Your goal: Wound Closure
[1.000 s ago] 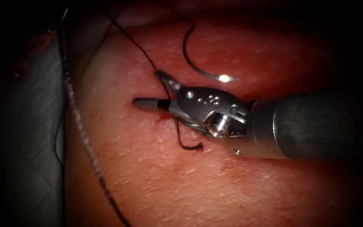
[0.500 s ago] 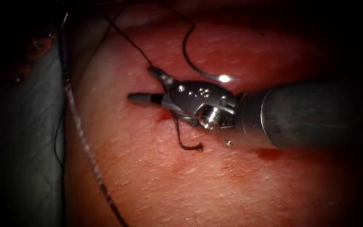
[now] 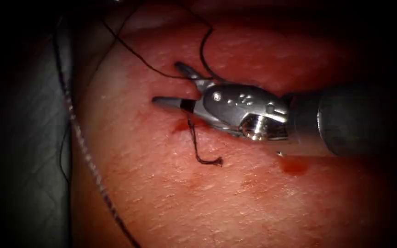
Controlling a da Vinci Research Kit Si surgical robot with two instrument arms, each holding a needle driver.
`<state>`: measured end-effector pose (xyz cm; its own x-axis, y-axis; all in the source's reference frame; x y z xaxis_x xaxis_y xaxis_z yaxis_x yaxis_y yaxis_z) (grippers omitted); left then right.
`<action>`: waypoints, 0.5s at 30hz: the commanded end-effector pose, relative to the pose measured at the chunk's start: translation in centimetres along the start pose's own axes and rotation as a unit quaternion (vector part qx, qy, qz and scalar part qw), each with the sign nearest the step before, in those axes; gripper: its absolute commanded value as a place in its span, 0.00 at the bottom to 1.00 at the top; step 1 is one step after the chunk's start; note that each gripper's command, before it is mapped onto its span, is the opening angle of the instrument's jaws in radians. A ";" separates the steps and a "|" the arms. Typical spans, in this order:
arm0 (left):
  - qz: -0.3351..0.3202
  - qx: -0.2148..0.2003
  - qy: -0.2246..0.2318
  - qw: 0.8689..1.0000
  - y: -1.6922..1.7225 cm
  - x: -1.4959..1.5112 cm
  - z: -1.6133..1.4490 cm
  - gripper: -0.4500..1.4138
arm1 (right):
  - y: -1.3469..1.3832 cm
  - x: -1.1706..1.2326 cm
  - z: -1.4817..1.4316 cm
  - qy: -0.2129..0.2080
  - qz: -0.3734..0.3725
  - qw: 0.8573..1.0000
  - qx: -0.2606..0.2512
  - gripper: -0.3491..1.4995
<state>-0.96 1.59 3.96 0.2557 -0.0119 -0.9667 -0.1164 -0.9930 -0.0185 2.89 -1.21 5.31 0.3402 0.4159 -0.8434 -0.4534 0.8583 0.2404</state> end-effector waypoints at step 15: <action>0.010 0.039 -0.164 0.986 0.17 -0.61 -0.77 0.37 | 0.26 -0.33 -1.04 -0.018 0.013 0.998 -0.067 0.76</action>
<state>-0.32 1.32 4.70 -0.0814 0.0351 -0.9961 -0.1979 -0.9800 -0.0183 1.75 -1.33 5.09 0.3552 0.4489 -0.8199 -0.5703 0.7991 0.1904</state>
